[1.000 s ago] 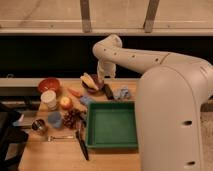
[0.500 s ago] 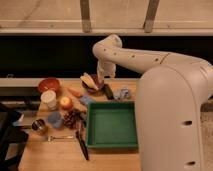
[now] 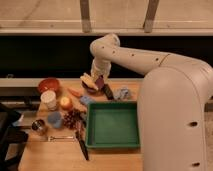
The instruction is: Stack cups on top of each other
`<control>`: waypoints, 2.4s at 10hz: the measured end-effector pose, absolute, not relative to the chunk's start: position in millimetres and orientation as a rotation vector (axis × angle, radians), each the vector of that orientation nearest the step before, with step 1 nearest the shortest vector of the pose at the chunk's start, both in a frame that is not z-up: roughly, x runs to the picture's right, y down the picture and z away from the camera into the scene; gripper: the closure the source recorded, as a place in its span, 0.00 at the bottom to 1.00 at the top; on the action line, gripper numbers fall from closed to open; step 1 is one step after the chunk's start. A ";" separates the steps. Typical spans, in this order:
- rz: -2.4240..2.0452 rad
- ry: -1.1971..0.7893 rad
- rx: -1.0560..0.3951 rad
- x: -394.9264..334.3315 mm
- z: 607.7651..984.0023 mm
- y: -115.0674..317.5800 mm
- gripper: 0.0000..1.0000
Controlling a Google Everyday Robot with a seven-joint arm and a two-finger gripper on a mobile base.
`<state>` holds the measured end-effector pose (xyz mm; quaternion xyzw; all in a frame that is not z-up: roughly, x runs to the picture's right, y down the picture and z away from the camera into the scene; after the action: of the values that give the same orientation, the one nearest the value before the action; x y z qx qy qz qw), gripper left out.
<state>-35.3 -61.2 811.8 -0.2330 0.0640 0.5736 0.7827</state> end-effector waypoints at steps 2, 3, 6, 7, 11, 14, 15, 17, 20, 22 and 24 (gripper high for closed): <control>1.160 0.092 -0.528 -73.9 796.7 -52.1 0.48; 1.097 0.064 -0.546 -100.3 785.8 -42.3 0.48; 0.922 0.015 -0.607 -163.6 760.7 -8.3 0.48; 0.830 -0.013 -0.639 -191.4 747.3 9.4 0.48; 0.781 -0.024 -0.650 -201.0 741.0 17.9 0.48; 0.760 -0.025 -0.661 -202.6 743.0 20.8 0.48; 0.727 -0.028 -0.668 -211.5 744.9 26.5 0.48; 0.634 -0.035 -0.681 -253.5 745.3 48.7 0.48; 0.466 -0.088 -0.738 -328.0 737.2 87.7 0.48; 0.356 -0.128 -0.763 -357.0 727.4 106.5 0.48; 0.351 -0.125 -0.765 -355.9 727.7 107.0 0.48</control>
<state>-355.9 107.0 727.7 -0.3711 -0.0608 0.1704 0.9108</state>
